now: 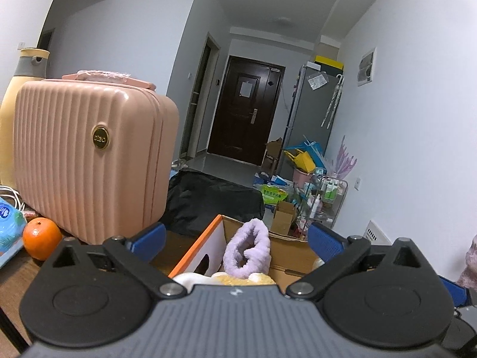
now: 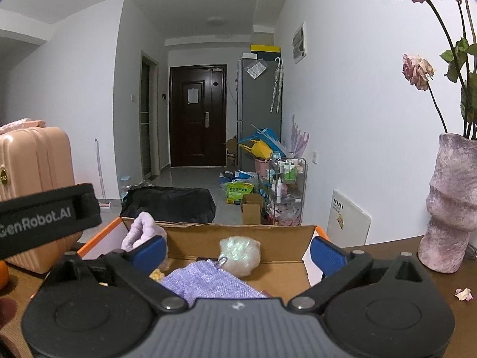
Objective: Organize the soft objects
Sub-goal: 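Open both grippers to drop the towel roll and pouch into the box, then withdraw both grippers from the box back over the table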
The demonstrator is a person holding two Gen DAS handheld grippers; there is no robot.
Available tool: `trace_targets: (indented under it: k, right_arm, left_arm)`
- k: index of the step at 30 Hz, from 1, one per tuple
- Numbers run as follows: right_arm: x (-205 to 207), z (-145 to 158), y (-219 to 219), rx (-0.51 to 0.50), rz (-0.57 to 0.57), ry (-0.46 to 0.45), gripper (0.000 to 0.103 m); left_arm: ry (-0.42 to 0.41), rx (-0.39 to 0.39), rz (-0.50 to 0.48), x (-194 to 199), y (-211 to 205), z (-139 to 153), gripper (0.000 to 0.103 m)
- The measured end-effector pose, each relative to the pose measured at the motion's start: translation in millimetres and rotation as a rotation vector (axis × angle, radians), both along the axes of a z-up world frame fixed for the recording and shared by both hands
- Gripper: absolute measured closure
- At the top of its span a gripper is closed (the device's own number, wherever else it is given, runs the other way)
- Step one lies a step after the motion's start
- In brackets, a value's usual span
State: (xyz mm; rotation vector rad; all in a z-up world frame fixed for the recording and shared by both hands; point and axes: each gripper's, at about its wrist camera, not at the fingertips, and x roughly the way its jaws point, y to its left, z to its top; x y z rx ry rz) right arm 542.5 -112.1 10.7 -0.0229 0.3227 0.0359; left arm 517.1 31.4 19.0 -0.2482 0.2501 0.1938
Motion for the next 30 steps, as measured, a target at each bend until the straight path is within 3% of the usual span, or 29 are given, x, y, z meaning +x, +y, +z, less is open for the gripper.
trace_targets:
  k: [30]
  right_arm:
    - [-108, -9, 7, -0.111, 0.041, -0.066, 0.0]
  left_arm:
    - [-0.023, 0.094, 0.007, -102, 16, 0, 0.0]
